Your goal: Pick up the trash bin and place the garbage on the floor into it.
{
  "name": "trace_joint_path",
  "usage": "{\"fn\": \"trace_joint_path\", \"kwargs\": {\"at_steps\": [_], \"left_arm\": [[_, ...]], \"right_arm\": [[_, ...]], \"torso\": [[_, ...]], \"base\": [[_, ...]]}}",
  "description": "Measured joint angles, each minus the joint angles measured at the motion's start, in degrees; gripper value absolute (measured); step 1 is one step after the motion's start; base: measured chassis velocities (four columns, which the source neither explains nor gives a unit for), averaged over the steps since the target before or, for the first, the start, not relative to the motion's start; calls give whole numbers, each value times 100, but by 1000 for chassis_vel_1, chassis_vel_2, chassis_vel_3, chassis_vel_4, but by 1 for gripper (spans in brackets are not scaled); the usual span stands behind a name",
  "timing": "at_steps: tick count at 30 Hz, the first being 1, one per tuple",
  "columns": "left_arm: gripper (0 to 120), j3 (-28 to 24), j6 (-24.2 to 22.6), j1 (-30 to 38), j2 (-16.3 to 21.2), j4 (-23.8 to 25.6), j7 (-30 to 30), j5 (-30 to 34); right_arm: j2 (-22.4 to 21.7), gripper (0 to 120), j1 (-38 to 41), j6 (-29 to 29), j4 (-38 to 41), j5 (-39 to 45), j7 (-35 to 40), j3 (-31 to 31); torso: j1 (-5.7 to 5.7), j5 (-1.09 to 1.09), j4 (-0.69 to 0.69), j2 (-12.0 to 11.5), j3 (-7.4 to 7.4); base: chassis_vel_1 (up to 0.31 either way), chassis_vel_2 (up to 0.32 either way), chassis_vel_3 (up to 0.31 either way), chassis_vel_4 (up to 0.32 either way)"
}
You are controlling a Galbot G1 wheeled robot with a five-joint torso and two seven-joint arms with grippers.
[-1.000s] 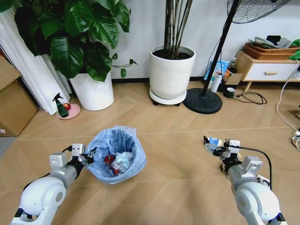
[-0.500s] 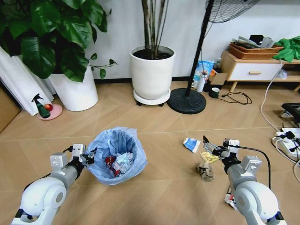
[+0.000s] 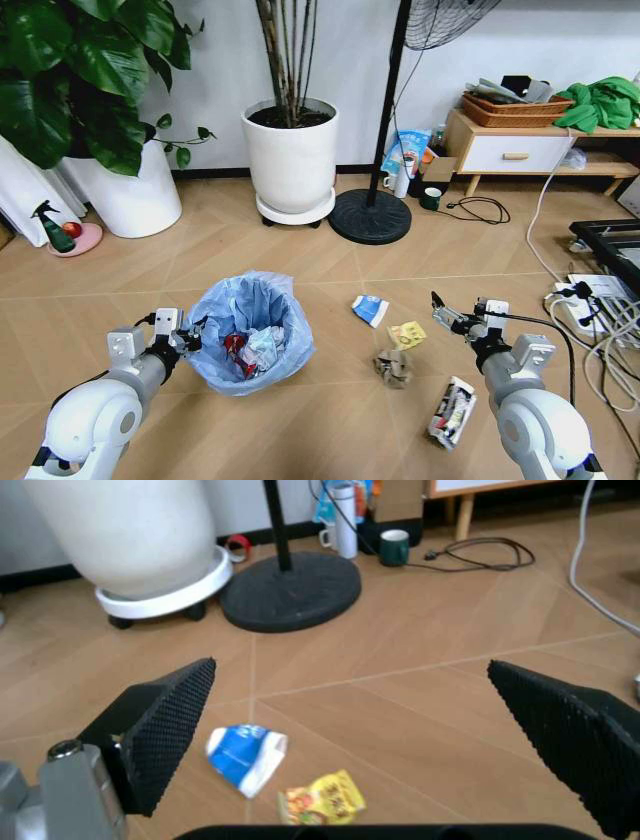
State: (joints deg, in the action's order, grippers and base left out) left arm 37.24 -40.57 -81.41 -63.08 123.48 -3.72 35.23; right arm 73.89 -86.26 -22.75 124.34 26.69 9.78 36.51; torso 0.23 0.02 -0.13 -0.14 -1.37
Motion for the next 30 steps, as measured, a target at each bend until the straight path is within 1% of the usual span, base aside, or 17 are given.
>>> {"fn": "trace_joint_path", "kwargs": {"at_steps": [2, 3, 4, 6, 8, 9, 11, 13, 14, 17, 18, 20, 21, 23, 26, 29, 30], "left_arm": [[0, -6, 0, 1, 0, -1, 8, 1], [0, -5, 0, 3, 1, 1, 7, 0], [0, -5, 0, 3, 1, 1, 7, 0], [0, -8, 0, 3, 2, 3, 10, 0], [0, -9, 0, 3, 3, 4, 13, -1], [0, -11, 0, 3, 3, 5, 14, -2], [0, -17, 0, 3, -9, 5, 28, -11], [0, -22, 1, 1, -23, 5, 53, -30], [0, -22, 1, 1, -23, 5, 53, -30], [0, -24, 7, -5, -43, 8, 90, -60], [0, -24, 7, -5, -43, 8, 90, -60], [0, -18, 12, -8, -55, 22, 103, -67], [0, -16, 15, -8, -59, 30, 109, -70], [0, -16, 15, -9, -63, 35, 113, -70], [0, -15, 18, -9, -70, 58, 135, -73], [0, -15, 22, -14, -73, 65, 151, -77], [0, -8, 31, -25, -80, 69, 175, -96]], "right_arm": [[20, 100, -69, -1, -25, -67, -39, 44], [25, 100, -111, 0, -55, -116, -127, 103], [25, 100, -111, 0, -55, -116, -127, 103], [18, 100, -183, 31, -119, -166, -277, 221], [13, 100, -234, 60, -151, -178, -446, 327], [8, 100, -277, 87, -173, -189, -588, 413], [6, 100, -441, 218, -257, -209, -1134, 727], [17, 100, -570, 439, -399, -369, -1618, 989], [17, 100, -570, 439, -399, -369, -1618, 989], [55, 100, -747, 642, -586, -592, -2103, 1296], [55, 100, -747, 642, -586, -592, -2103, 1296], [95, 100, -850, 726, -689, -760, -2488, 1502], [97, 100, -880, 762, -747, -875, -2734, 1609], [95, 100, -890, 775, -794, -944, -2904, 1676], [23, 100, -864, 840, -1088, -1201, -3666, 1951], [-39, 100, -827, 881, -1275, -1300, -3906, 2047], [-109, 100, -786, 923, -1487, -1405, -4031, 2092]], "torso": [[0, -10, -1, 0, 0], [0, -2, 0, 0, 0], [0, -2, 0, 0, 0], [0, -13, 1, 0, 0], [0, -9, 1, 0, 0], [0, -4, 2, 0, 0], [0, -12, 2, 0, 0], [0, -5, 2, 0, 0], [0, -5, 2, 0, 0], [0, -6, 0, 0, 0], [0, -6, 0, 0, 0], [0, -4, -1, 0, 0], [0, -7, -1, 0, 0], [0, -8, 0, 0, 0], [0, -6, 0, 0, 0], [0, -7, 0, 0, 0], [0, -5, 0, 0, 0]], "base": [[-75, -54, 62, 88], [0, 0, 0, 0], [0, 0, 0, 0], [62, 41, -35, -31], [54, 77, -46, -26], [54, 73, -29, -26], [50, 64, -20, -32], [13, 28, -11, -1], [0, 0, 0, 0], [0, 0, 0, 0], [0, 0, 0, 0], [0, 0, 0, 0], [0, 0, 0, 0], [0, 0, 0, 0], [0, 0, 0, 0], [0, 0, 0, 0], [0, 0, 0, 0]]}}
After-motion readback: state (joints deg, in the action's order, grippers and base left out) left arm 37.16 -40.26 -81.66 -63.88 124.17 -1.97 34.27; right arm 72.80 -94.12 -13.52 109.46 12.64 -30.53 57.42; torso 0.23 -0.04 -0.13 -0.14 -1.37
